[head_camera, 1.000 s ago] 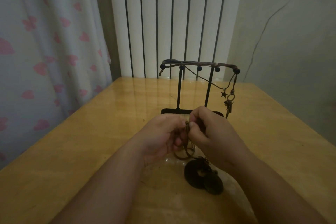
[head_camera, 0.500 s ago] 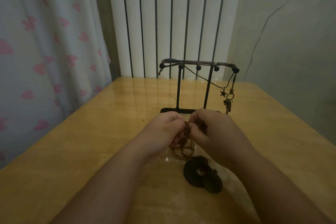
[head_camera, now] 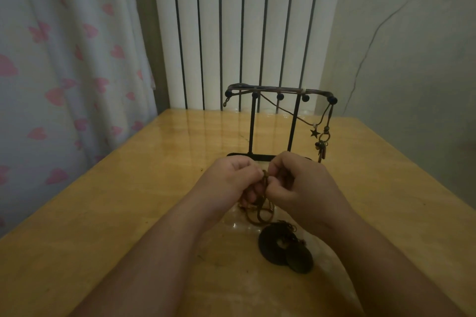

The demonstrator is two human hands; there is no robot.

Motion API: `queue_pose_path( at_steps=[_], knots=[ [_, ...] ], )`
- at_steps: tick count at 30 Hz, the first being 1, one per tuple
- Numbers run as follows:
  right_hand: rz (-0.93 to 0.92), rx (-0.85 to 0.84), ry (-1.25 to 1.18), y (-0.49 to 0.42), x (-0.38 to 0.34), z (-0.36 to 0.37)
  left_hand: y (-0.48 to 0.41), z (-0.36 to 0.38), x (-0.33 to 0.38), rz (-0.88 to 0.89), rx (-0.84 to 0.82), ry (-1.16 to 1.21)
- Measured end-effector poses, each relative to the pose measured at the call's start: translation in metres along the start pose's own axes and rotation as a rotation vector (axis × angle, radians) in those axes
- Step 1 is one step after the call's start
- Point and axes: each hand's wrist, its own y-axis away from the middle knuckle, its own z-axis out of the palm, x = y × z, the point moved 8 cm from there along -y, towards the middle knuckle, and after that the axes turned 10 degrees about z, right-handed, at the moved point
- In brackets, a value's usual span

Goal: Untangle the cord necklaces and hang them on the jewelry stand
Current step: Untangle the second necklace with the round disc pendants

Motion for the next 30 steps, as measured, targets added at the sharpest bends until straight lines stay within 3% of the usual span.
queue_pose_path(
  at_steps=[4,9,17,23,30],
  knots=[
    [-0.012,0.021,0.025,0.001,-0.002,0.0,0.0,-0.002,0.002,0.012,0.016,-0.09],
    [0.014,0.069,-0.18,0.0,0.0,-0.003,-0.001,-0.004,-0.001,-0.002,0.083,-0.021],
    [0.014,0.039,-0.064,-0.001,0.004,-0.002,-0.001,-0.004,0.001,0.009,0.069,-0.118],
    [0.134,0.029,-0.303,-0.003,0.011,-0.003,-0.002,-0.007,-0.006,-0.042,0.11,-0.041],
    [0.145,-0.024,-0.36,-0.002,0.009,-0.003,-0.002,-0.002,-0.004,-0.009,0.068,0.034]
  ],
)
